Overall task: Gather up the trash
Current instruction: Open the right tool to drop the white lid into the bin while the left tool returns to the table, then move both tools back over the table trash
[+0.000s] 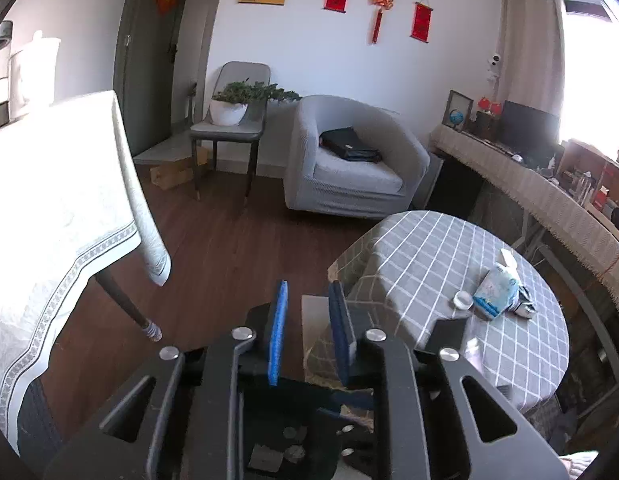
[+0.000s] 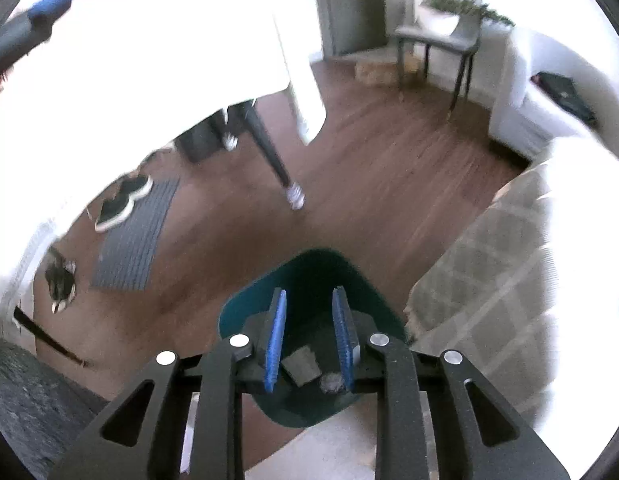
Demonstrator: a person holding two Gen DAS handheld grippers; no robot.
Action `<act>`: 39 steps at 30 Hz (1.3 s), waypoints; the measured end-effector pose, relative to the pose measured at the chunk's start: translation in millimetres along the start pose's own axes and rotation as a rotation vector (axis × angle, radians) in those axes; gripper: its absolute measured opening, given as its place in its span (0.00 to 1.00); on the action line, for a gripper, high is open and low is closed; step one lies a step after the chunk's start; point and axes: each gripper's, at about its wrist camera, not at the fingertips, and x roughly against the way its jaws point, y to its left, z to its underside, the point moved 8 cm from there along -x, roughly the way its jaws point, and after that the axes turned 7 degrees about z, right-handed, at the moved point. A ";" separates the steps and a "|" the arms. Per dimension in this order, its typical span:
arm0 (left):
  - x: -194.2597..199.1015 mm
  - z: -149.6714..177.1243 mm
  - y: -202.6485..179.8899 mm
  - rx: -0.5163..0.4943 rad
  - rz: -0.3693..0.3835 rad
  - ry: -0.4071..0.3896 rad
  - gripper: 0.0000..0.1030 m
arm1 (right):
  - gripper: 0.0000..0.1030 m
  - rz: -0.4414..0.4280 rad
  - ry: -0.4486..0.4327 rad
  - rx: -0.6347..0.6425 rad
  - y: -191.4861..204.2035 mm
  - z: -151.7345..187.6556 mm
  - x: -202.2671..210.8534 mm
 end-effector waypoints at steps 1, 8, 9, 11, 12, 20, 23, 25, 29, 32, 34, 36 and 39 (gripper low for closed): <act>-0.8 -1.7 -5.0 -0.001 0.008 -0.008 0.28 | 0.23 0.010 -0.013 -0.004 -6.0 -2.0 5.4; -19.8 1.0 -30.4 -0.007 0.046 0.016 0.38 | 0.23 0.077 -0.079 -0.081 -63.2 0.4 42.7; -23.8 1.6 -35.8 -0.007 0.058 0.020 0.39 | 0.23 0.082 -0.084 -0.093 -70.7 2.0 46.7; -31.7 3.6 -45.9 -0.012 0.075 0.029 0.42 | 0.23 0.097 -0.094 -0.111 -84.0 4.5 55.0; -36.2 5.1 -51.0 -0.014 0.081 0.035 0.43 | 0.23 0.104 -0.099 -0.117 -89.4 5.9 60.0; -77.9 20.7 -96.3 -0.051 0.136 0.110 0.55 | 0.23 0.180 -0.169 -0.212 -152.0 22.2 102.1; -92.3 28.1 -112.5 -0.083 0.146 0.142 0.57 | 0.23 0.222 -0.189 -0.246 -178.3 31.8 114.1; -102.1 33.2 -120.3 -0.096 0.149 0.163 0.58 | 0.25 0.250 -0.193 -0.265 -191.3 40.0 123.0; -123.1 44.5 -140.7 -0.120 0.163 0.208 0.59 | 0.37 0.292 -0.220 -0.326 -222.7 52.0 138.7; -138.5 52.3 -153.8 -0.146 0.167 0.237 0.59 | 0.41 0.303 -0.230 -0.356 -236.8 59.7 146.1; -147.0 56.9 -158.9 -0.157 0.169 0.256 0.59 | 0.42 0.295 -0.232 -0.371 -247.0 66.1 148.9; -154.2 61.0 -163.4 -0.164 0.168 0.269 0.59 | 0.43 0.284 -0.233 -0.381 -253.4 70.2 149.2; -163.5 64.7 -168.3 -0.173 0.168 0.286 0.59 | 0.45 0.253 -0.240 -0.402 -259.3 75.1 150.3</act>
